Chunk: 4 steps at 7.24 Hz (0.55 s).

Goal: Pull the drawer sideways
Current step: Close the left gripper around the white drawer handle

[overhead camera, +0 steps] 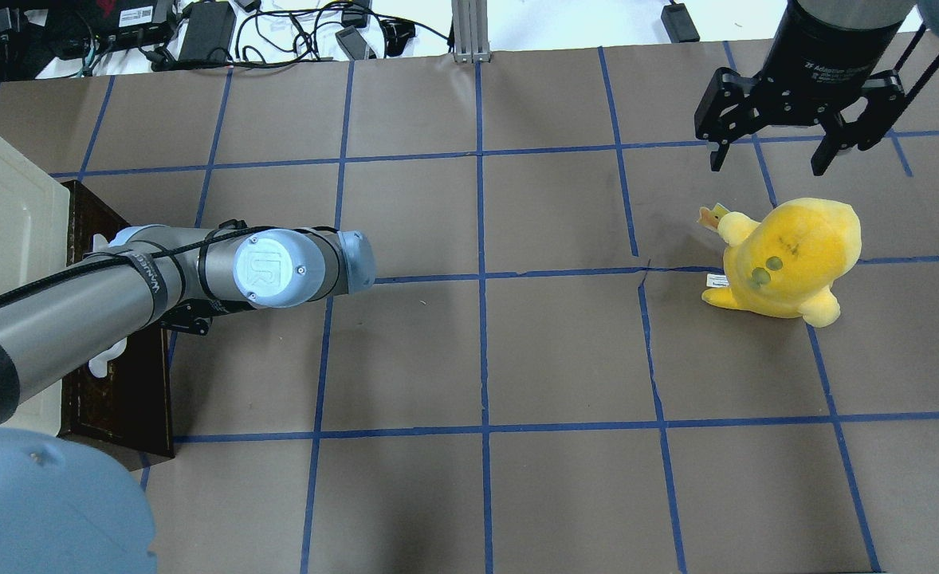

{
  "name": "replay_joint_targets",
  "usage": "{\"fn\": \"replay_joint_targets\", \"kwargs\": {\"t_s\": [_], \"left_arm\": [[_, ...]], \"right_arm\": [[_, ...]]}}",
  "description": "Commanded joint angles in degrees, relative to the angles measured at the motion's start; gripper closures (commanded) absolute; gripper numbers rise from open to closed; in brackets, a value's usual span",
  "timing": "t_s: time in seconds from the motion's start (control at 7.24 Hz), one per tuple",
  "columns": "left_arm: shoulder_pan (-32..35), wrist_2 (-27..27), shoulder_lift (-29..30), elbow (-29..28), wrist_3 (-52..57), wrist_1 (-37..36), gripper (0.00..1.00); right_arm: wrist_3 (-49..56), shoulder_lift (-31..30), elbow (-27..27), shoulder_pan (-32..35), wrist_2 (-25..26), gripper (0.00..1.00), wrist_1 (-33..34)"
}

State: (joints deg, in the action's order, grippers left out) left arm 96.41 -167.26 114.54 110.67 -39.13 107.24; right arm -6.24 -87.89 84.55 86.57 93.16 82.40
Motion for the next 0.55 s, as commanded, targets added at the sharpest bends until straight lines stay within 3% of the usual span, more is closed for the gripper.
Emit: {"fn": "replay_joint_targets", "kwargs": {"t_s": [0.0,0.41], "left_arm": [[0.3,0.0,0.1,0.1,-0.1,0.2,0.69],[1.5,0.2,0.2,-0.1,-0.1,0.3,0.69]], "right_arm": [[0.0,0.0,0.0,0.0,0.0,0.0,0.0],[0.0,0.0,0.0,0.0,0.0,0.0,0.0]]}}
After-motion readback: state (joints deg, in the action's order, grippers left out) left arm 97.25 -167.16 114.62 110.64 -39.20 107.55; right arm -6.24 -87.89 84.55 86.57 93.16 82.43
